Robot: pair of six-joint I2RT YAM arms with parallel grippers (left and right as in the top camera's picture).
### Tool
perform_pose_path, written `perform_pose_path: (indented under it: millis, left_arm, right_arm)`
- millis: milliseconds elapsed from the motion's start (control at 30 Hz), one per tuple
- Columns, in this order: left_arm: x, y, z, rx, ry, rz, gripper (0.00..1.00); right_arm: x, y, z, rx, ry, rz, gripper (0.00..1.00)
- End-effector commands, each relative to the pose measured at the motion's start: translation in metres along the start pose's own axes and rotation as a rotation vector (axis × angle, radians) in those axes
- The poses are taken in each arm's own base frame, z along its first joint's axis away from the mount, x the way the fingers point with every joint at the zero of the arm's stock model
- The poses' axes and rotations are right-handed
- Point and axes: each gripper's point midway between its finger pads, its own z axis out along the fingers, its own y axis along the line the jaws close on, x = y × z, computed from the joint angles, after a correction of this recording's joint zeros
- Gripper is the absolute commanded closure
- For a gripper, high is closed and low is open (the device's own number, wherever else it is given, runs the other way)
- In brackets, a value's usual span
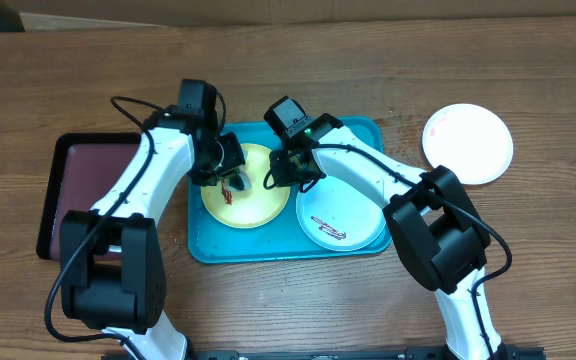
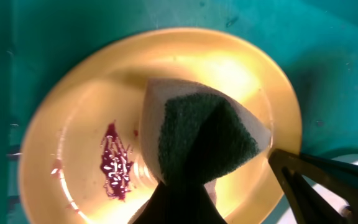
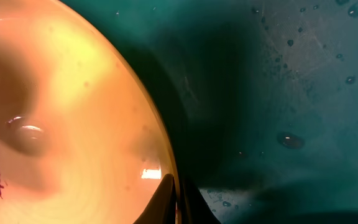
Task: Clean dirty plates on tray and stack at the side
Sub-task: 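Scrub the yellow plate with the sponge while the right gripper holds it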
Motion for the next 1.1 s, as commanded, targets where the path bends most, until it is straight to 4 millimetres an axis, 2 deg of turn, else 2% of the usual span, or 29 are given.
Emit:
perform_pose_path:
  millis: [0, 200, 333, 433, 500, 600, 767, 933, 1067]
  left_arm:
    - [0.008, 0.001, 0.011, -0.004, 0.015, -0.058, 0.96]
    - [0.018, 0.001, 0.029, 0.040, 0.020, -0.081, 0.96]
    - [0.030, 0.008, 0.042, 0.041, 0.034, -0.074, 0.95]
    - [0.037, 0.025, 0.050, -0.015, 0.028, -0.060, 0.96]
    - [0.037, 0.046, 0.052, -0.120, 0.003, -0.063, 0.95]
    - [0.037, 0.078, 0.046, -0.292, -0.029, -0.067, 0.96]
    - [0.036, 0.100, 0.036, -0.421, -0.050, -0.060, 0.96]
    - [0.021, 0.111, 0.009, -0.552, -0.098, -0.078, 0.96]
    - [-0.001, 0.102, -0.020, -0.588, -0.144, -0.073, 0.96]
  right_arm:
    - [0.006, -0.005, 0.012, 0.012, 0.027, 0.018, 0.96]
    - [0.006, -0.005, 0.012, 0.014, 0.029, 0.018, 0.96]
    - [0.006, -0.005, 0.012, 0.014, 0.028, 0.018, 0.96]
    - [0.006, -0.005, 0.012, 0.014, 0.029, 0.018, 0.96]
    - [0.007, -0.005, 0.012, 0.015, 0.030, 0.018, 0.96]
    - [0.007, -0.005, 0.012, 0.015, 0.030, 0.018, 0.96]
    - [0.006, -0.005, 0.012, 0.015, 0.029, 0.018, 0.96]
    - [0.007, -0.008, 0.012, 0.025, 0.030, 0.020, 0.96]
    - [0.006, -0.008, 0.012, 0.024, 0.029, 0.020, 0.96]
